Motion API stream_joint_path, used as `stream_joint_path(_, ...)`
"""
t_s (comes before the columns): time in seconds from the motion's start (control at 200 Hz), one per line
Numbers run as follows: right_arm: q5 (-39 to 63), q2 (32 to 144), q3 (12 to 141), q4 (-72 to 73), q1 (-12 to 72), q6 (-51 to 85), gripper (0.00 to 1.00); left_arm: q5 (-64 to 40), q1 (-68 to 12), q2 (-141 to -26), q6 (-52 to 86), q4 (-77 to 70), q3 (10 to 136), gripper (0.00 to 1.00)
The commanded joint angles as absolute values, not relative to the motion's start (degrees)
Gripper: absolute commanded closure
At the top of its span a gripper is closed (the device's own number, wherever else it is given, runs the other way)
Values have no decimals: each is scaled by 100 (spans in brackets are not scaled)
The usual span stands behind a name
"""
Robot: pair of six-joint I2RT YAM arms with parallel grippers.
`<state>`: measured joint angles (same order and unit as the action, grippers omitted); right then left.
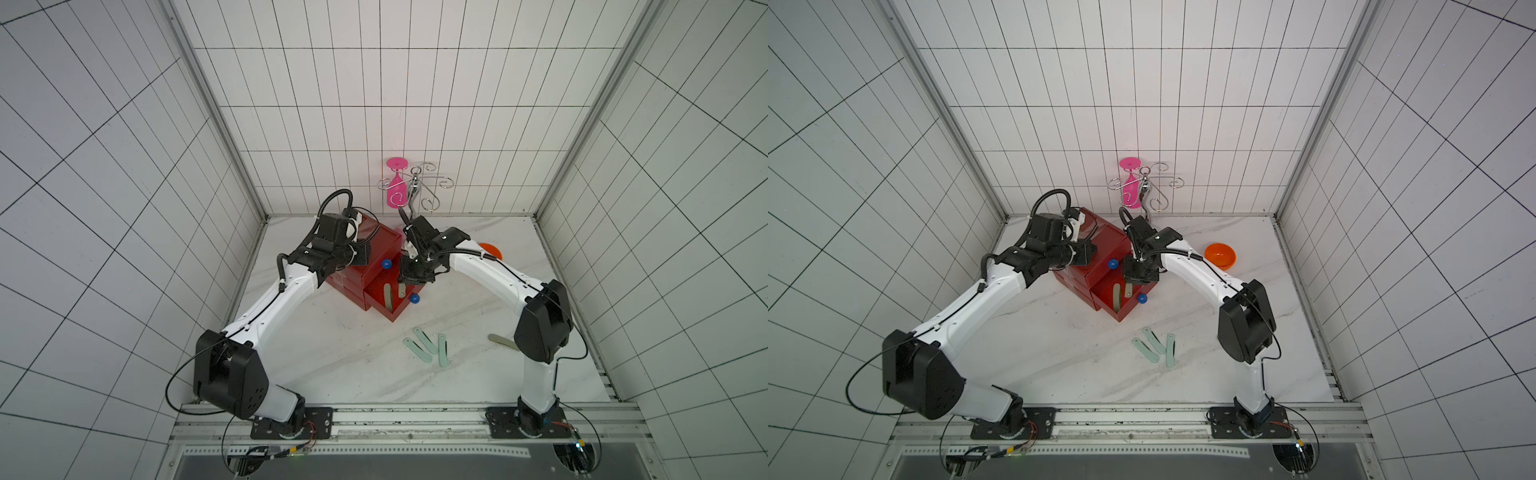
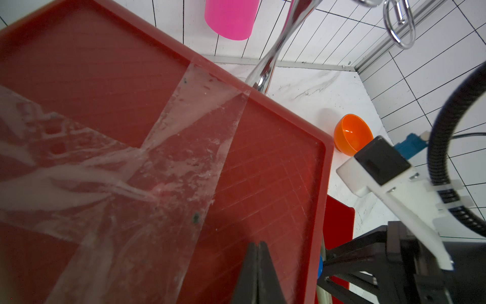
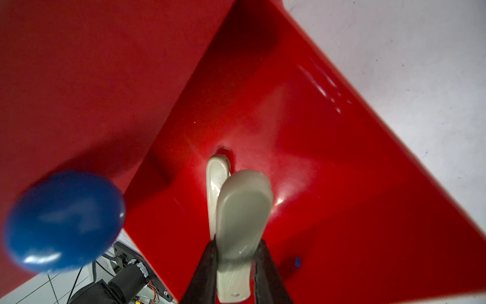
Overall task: Place the fruit knives into the drawer by color
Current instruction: Place the fruit knife in the drawer.
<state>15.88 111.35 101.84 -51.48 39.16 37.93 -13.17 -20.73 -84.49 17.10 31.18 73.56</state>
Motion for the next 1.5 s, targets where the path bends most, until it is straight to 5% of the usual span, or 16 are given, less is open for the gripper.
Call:
stream_joint_path(0.0, 1617, 11252, 10762, -5158, 3968, 3822, 80, -1150, -2038, -8807, 1714, 4253, 7115, 100)
stream_joint_path(1.494, 1585, 11212, 11604, -5677, 3982, 3475, 70, -1107, -2030, -8841, 1724, 4254, 7114, 100)
